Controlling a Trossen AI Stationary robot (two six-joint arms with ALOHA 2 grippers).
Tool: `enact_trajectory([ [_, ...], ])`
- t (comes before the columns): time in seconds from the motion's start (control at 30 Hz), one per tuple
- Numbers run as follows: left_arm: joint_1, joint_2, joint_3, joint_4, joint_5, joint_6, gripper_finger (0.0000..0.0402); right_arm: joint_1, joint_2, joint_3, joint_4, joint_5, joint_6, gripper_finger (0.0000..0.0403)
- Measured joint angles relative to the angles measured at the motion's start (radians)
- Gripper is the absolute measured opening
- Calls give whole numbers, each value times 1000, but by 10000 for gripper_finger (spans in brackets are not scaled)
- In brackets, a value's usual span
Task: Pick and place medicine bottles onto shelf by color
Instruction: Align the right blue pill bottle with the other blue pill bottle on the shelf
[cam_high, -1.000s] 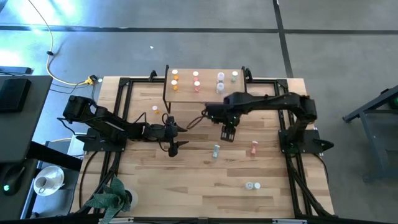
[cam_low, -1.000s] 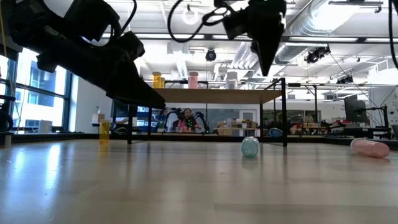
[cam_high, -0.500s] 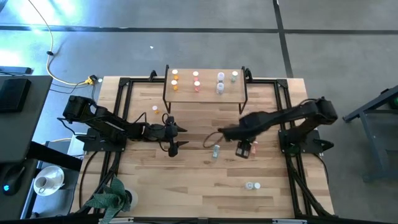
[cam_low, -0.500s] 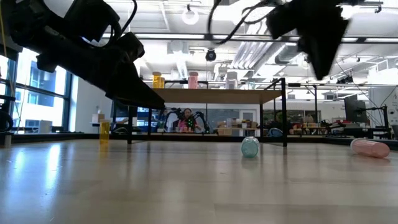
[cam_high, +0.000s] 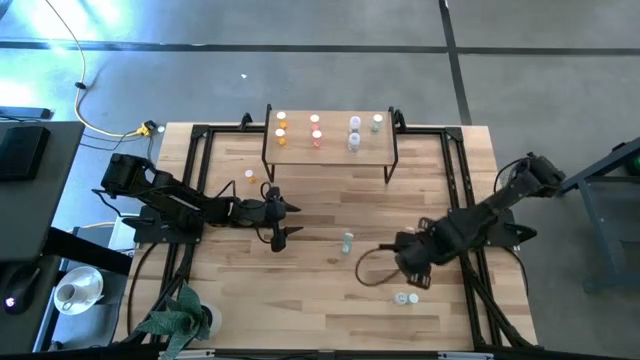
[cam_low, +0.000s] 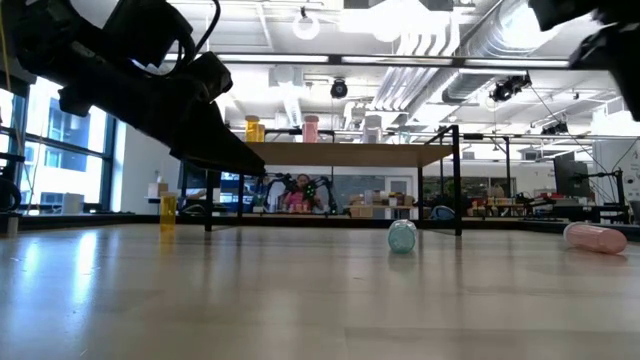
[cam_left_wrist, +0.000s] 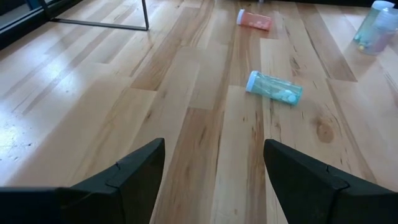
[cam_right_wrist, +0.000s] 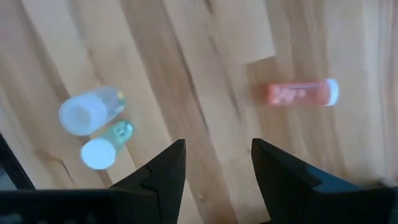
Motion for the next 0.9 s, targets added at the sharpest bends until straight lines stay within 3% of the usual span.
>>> enact_trajectory([
  [0.27, 0, 0, 0, 0, -3, 2, 264, 199, 0, -11, 112, 44, 100, 174],
  [0.47, 0, 0, 0, 0, -3, 1, 264, 322, 0, -11, 198, 209, 122, 174],
  [0.67, 0, 0, 0, 0, -3, 0, 264, 381, 3, -11, 224, 296, 213, 174],
  [0.9, 0, 0, 0, 0, -3, 2, 264, 416, 75, -11, 273, 296, 232, 174],
])
